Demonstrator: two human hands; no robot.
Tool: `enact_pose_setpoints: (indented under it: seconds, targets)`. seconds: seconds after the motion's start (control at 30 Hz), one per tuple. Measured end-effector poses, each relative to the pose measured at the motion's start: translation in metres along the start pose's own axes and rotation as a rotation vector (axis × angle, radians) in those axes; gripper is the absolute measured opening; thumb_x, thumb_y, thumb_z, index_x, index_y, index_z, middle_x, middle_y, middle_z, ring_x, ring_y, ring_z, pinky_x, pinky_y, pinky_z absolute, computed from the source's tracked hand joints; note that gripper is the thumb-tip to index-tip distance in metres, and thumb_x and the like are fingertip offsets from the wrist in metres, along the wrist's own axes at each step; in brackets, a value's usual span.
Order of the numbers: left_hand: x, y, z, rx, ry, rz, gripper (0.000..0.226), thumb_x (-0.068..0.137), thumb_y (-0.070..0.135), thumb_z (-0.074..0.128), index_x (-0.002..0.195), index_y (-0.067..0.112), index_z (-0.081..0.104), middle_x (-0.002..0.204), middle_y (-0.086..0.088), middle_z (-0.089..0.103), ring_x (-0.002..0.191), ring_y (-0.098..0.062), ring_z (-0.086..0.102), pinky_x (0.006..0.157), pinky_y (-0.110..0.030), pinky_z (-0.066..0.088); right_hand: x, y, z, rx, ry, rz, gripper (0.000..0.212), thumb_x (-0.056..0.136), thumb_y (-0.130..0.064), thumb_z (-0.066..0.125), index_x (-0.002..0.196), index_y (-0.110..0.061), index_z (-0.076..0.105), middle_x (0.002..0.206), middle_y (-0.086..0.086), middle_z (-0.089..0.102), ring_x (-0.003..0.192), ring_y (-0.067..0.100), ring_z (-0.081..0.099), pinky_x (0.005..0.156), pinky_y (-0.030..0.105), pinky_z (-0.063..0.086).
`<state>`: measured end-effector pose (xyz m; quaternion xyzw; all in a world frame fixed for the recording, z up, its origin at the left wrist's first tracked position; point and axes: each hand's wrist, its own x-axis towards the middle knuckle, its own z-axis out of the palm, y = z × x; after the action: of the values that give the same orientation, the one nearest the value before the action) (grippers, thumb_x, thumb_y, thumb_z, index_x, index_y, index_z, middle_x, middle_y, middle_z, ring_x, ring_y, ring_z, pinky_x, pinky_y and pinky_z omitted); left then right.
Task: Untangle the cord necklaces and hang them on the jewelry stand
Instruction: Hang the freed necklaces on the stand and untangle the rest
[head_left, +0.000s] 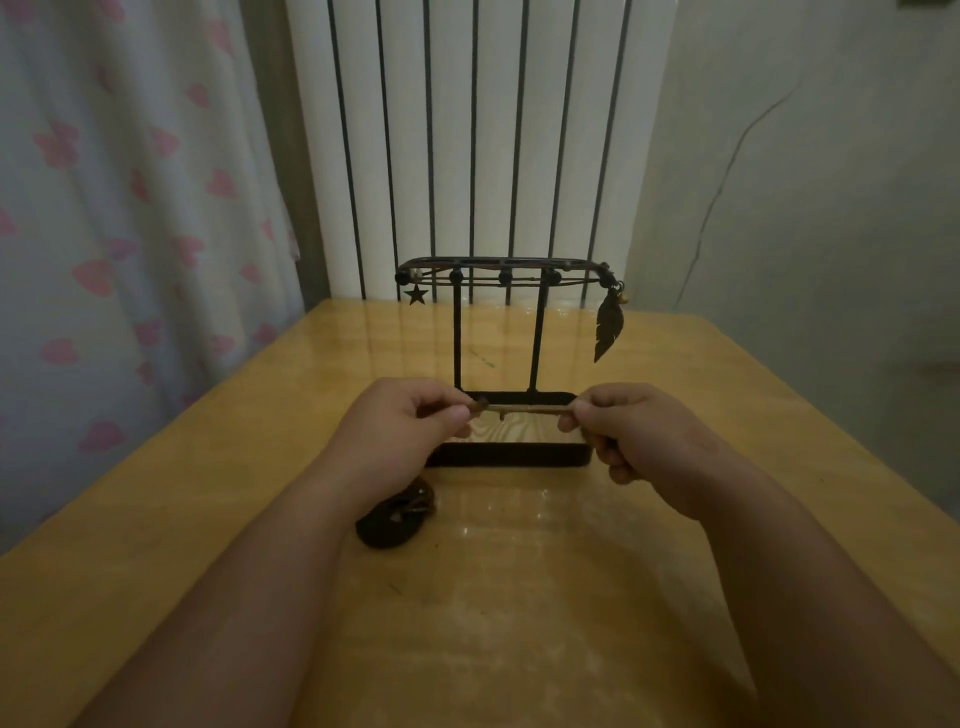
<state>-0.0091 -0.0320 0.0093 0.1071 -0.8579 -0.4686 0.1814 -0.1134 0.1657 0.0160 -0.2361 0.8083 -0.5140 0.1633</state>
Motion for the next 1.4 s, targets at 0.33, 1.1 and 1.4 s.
enact_pose_setpoints:
  seconds: [0.33, 1.1, 1.4]
  targets:
    - [0.000, -0.004, -0.007, -0.191, -0.057, 0.052, 0.016, 0.090, 0.014, 0.064, 0.081, 0.026, 0.070, 0.065, 0.012, 0.062, 0.062, -0.009, 0.055, 0.066, -0.031, 0.048, 0.000, -0.006, 0.009, -0.052, 0.046, -0.097, 0.025, 0.100, -0.022, 0.049, 0.090, -0.017, 0.071, 0.073, 0.005, 0.062, 0.063, 0.015, 0.055, 0.061, 0.025, 0.050]
    - [-0.001, -0.003, -0.008, -0.242, -0.166, 0.118, 0.014, 0.092, 0.013, 0.060, 0.090, 0.018, 0.073, 0.073, 0.006, 0.066, 0.067, -0.011, 0.059, 0.063, -0.024, 0.049, -0.005, -0.019, 0.040, -0.360, 0.157, -0.459, 0.005, 0.084, -0.035, 0.061, 0.080, -0.038, 0.061, 0.079, -0.034, 0.055, 0.068, -0.006, 0.049, 0.061, 0.006, 0.041]
    - [-0.001, 0.001, -0.005, -0.308, -0.167, 0.063, 0.012, 0.085, 0.009, 0.070, 0.095, 0.016, 0.067, 0.075, 0.000, 0.072, 0.067, -0.013, 0.069, 0.060, -0.020, 0.051, -0.006, -0.022, 0.039, -0.114, 0.141, -0.428, 0.011, 0.086, -0.018, 0.065, 0.087, -0.029, 0.068, 0.079, -0.009, 0.068, 0.074, 0.002, 0.063, 0.063, 0.009, 0.049]
